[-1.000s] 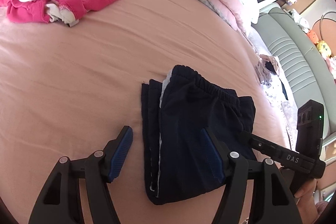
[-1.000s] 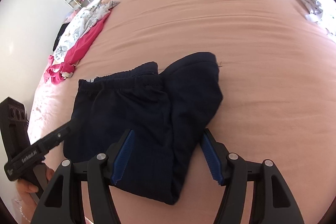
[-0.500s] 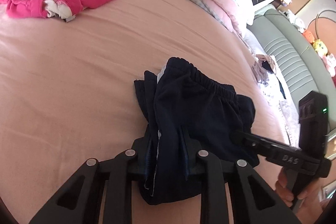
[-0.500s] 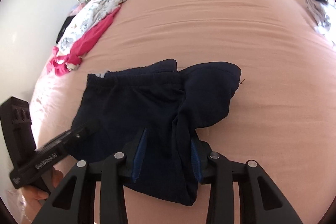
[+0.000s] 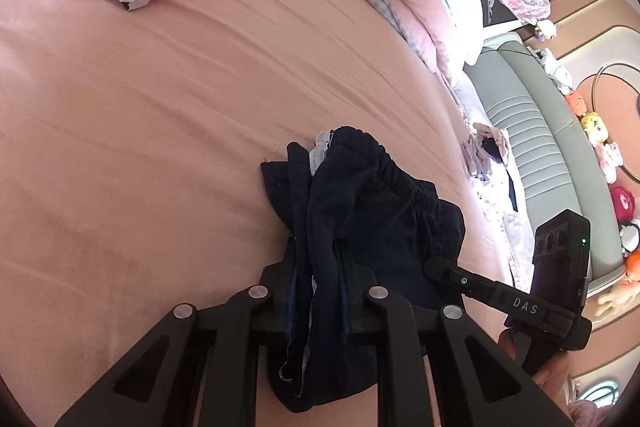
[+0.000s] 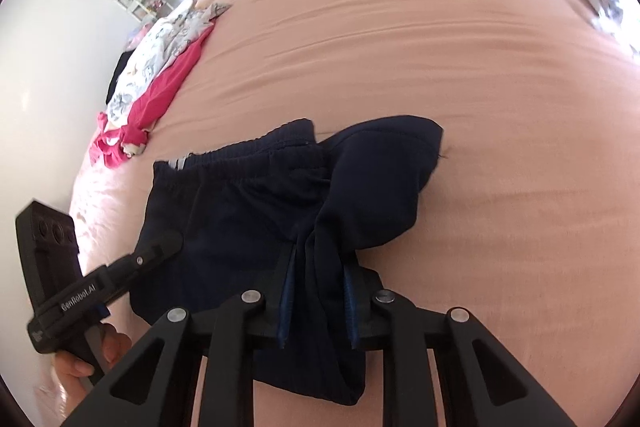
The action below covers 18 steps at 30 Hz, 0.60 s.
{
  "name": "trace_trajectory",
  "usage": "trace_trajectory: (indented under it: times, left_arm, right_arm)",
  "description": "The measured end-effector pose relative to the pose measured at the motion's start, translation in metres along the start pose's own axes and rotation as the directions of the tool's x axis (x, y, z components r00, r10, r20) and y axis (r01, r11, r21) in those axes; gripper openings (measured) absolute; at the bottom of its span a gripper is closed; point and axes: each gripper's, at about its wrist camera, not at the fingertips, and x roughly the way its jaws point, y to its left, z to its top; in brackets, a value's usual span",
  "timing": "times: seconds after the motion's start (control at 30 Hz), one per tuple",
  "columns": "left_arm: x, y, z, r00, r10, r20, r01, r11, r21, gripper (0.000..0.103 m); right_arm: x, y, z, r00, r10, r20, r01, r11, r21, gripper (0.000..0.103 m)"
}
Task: Fold clothes
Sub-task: 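Grasp the folded shorts with both grippers and lift them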
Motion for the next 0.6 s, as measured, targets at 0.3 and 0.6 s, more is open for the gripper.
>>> trace_trajectory:
  times: [0.3,0.6]
  left_arm:
    - [0.014,-0.013,0.001,1.000,0.027,-0.012,-0.026,0.999,0.041,0.010]
    - [-0.022,-0.066,-0.011,1.000,-0.016,0.013,0.014,0.994,0.109,0.009]
  right_arm:
    - [0.005,0.015,0.002,0.994,-0.101,0.034,0.104,0.989,-0.103,0.027]
    - [-0.048,0.029,-0.001,0.997,0.017,0.070,-0.012,0.997,-0.072,0.010]
